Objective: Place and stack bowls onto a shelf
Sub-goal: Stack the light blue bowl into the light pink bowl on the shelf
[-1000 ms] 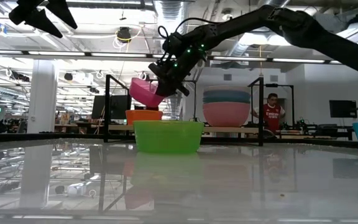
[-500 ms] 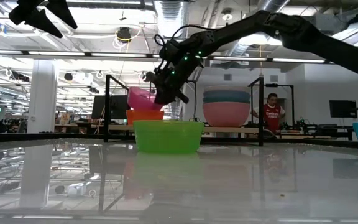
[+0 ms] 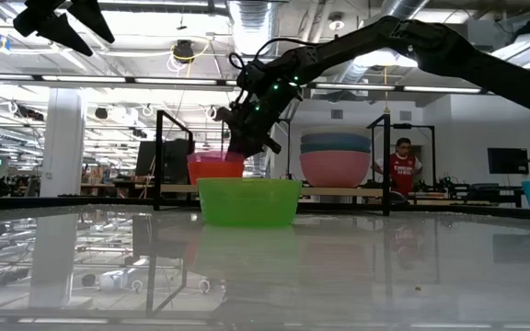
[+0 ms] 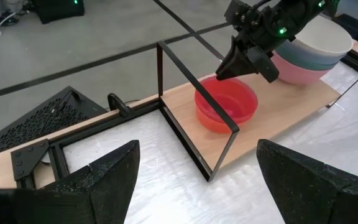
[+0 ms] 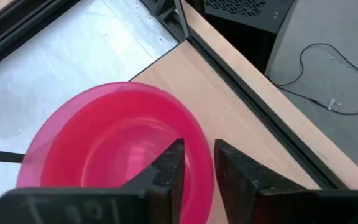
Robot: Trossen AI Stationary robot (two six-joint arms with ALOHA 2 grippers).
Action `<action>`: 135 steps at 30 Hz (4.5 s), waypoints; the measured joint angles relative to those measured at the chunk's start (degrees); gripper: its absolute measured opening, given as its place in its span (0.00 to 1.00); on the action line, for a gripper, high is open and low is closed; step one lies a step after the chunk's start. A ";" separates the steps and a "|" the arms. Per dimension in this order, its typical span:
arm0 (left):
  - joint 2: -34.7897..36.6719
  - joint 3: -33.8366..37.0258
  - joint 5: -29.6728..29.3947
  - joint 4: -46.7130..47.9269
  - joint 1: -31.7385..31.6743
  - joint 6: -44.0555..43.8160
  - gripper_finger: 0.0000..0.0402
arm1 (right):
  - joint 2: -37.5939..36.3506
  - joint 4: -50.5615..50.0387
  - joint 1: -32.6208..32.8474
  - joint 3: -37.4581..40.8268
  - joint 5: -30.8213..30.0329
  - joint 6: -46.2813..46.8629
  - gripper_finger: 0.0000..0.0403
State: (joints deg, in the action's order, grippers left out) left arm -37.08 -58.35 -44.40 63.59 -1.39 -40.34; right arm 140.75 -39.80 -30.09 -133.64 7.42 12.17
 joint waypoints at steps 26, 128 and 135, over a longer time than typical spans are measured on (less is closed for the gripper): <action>0.02 0.00 2.58 -0.29 -0.01 1.62 0.77 | -27.79 -49.96 7.59 -1.25 -3.76 -1.49 0.44; -3.02 -0.02 32.04 -56.91 -8.98 17.73 0.77 | -48.46 4.14 7.25 45.80 -8.53 19.59 0.06; -2.38 -0.02 28.62 -56.46 -9.01 17.37 0.77 | -30.41 3.49 0.81 23.69 2.42 11.17 0.06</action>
State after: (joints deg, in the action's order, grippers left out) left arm -39.46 -58.37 -15.79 7.13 -10.39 -22.96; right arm 110.34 -36.31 -29.28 -109.95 9.85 23.34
